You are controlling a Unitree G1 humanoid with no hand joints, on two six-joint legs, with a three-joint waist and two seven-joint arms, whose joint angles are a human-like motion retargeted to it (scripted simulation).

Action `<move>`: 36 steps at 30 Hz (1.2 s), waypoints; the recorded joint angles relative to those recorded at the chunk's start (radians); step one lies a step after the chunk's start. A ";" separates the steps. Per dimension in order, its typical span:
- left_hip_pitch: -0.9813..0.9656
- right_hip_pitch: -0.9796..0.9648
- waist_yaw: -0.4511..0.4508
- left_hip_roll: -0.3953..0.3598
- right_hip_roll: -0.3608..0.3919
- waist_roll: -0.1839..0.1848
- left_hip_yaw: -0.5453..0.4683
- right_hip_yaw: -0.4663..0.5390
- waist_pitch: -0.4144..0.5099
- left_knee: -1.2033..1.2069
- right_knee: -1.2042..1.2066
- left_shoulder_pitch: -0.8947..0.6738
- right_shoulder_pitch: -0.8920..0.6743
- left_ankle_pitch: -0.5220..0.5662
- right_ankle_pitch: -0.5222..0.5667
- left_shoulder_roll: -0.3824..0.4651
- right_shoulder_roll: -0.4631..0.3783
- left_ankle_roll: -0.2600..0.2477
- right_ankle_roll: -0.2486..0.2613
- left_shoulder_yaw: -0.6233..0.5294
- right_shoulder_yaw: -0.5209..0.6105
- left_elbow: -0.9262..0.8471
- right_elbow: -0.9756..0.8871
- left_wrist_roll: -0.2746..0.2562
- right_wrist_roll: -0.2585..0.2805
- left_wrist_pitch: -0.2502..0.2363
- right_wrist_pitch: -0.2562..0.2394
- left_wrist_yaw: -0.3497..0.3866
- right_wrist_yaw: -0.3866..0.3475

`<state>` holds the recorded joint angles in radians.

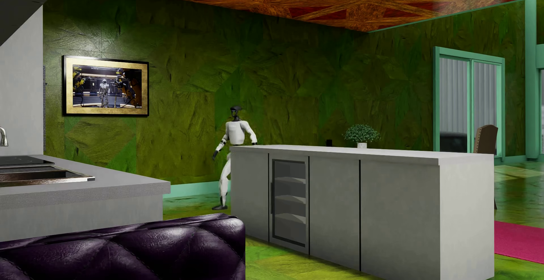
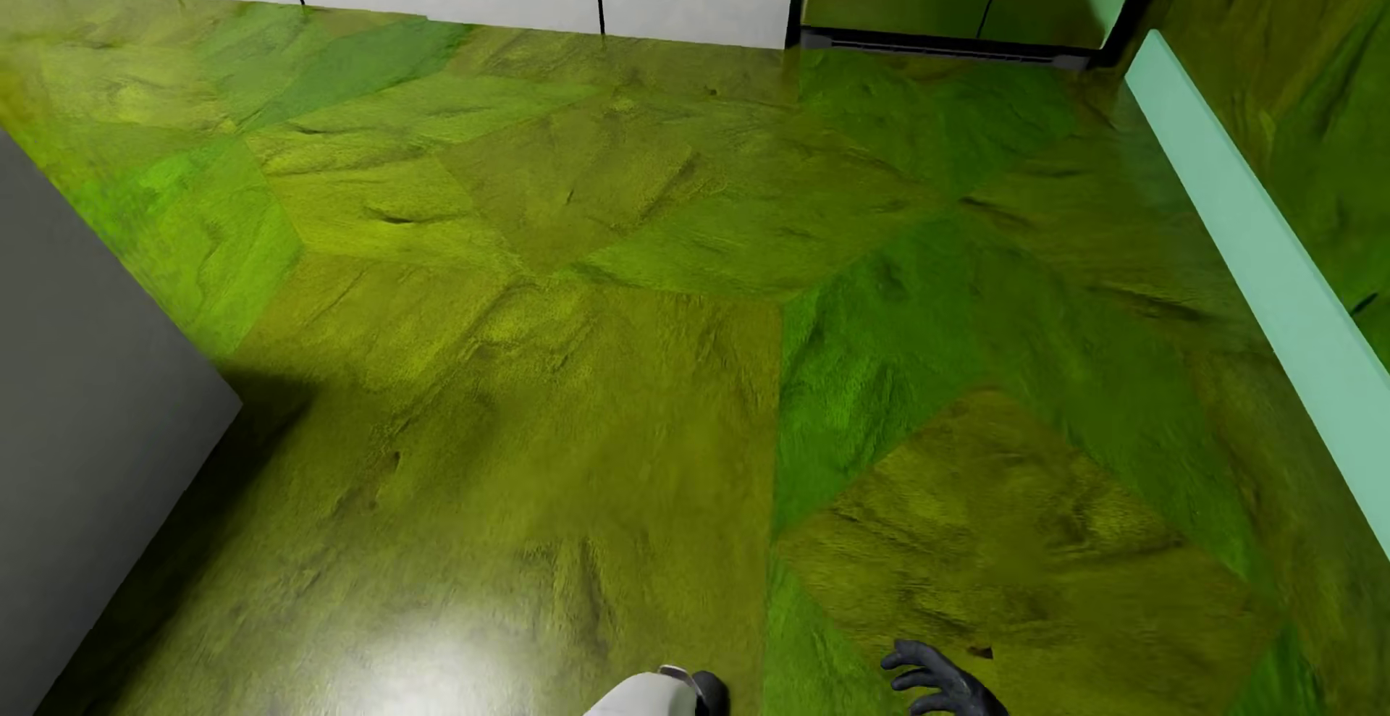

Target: Walk towards the counter

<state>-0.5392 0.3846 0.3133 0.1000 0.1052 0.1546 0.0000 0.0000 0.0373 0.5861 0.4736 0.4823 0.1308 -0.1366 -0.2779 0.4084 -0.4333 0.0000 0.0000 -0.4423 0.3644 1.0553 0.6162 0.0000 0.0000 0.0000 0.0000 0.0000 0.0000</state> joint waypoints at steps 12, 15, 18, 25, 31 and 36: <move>0.800 -0.919 -0.452 -0.098 -0.072 0.037 0.000 0.000 0.012 -0.107 0.083 -0.218 0.298 0.095 0.329 -0.011 0.076 0.000 0.000 0.040 0.198 -0.496 0.343 0.000 0.000 0.000 0.000 0.000 0.000; 0.892 -1.005 -0.520 0.014 -0.107 0.028 0.000 0.000 0.003 -0.063 0.014 -0.222 0.288 0.311 0.068 -0.002 0.076 0.000 0.000 0.081 0.182 -0.571 0.345 0.000 0.000 0.000 0.000 0.000 0.000; 0.781 -1.062 -0.457 0.070 0.005 0.069 0.000 0.000 -0.034 0.256 0.251 -0.179 0.230 0.624 0.477 -0.043 0.053 0.000 0.000 0.072 0.170 -0.394 0.385 0.000 0.000 0.000 0.000 0.000 0.000; 0.143 -0.238 -0.111 0.000 0.035 -0.036 0.000 0.000 0.068 0.385 -0.039 -0.093 -0.006 -0.147 0.056 0.003 -0.026 0.000 0.000 -0.002 0.085 -0.135 0.196 0.000 0.000 0.000 0.000 0.000 0.000; -0.039 0.030 0.072 0.057 -0.095 -0.083 0.000 0.000 0.032 0.112 0.095 -0.032 -0.123 -0.060 0.103 0.020 -0.026 0.000 0.000 0.046 -0.021 -0.021 0.043 0.000 0.000 0.000 0.000 0.000 0.000; 0.286 -0.408 -0.122 -0.104 -0.074 -0.118 0.000 0.000 0.075 0.198 0.931 -0.076 0.019 -0.102 0.364 -0.029 0.072 0.000 0.000 0.058 0.084 -0.072 0.201 0.000 0.000 0.000 0.000 0.000 0.000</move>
<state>-0.2531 -0.0232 0.1911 -0.0037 0.0308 0.0368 0.0000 0.0000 0.1120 0.7841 1.4046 0.4059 0.1503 -0.2389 0.0861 0.3791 -0.3610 0.0000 0.0000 -0.3840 0.4483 0.9835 0.8168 0.0000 0.0000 0.0000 0.0000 0.0000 0.0000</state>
